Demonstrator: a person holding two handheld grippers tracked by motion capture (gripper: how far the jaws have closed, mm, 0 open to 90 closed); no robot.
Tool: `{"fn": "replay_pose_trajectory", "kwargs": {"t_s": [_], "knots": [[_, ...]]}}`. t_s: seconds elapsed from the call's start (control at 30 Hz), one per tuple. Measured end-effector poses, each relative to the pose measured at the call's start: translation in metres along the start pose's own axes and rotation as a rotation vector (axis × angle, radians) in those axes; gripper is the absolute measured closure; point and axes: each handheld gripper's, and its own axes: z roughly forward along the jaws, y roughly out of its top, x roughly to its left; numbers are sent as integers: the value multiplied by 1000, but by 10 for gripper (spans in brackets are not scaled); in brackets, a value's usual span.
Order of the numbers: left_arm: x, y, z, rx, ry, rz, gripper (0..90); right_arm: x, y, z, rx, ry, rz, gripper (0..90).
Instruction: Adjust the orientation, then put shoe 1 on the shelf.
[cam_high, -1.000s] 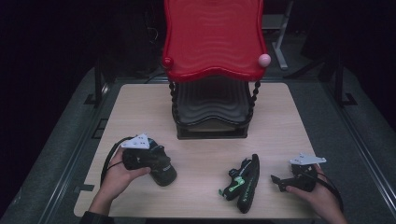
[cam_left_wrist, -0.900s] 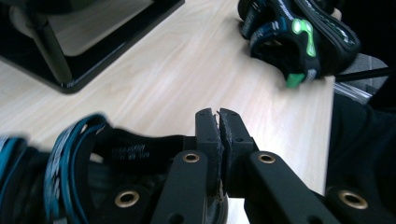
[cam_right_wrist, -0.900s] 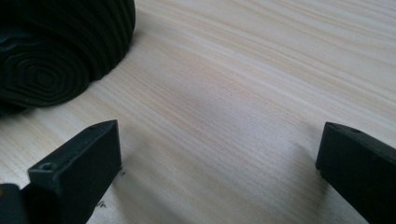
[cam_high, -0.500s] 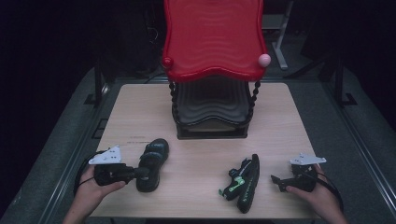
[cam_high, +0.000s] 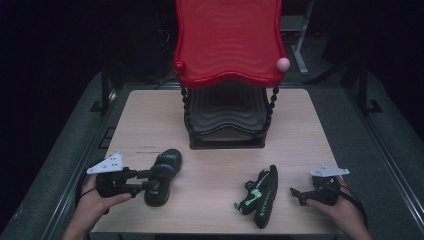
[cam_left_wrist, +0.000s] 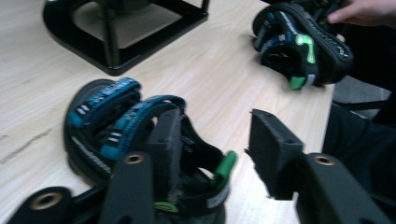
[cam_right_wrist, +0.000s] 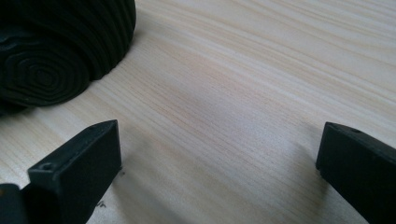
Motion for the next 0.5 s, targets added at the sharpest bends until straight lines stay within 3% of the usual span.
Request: {"fn": "replay_pose_trajectory", "kwargs": {"t_s": [0.3, 0.5], "knots": [[20, 9, 7, -21, 35, -11, 359, 0, 0, 0, 0, 0, 0, 0], [34, 12, 21, -15, 27, -8, 347, 0, 0, 0, 0, 0, 1, 0]]}}
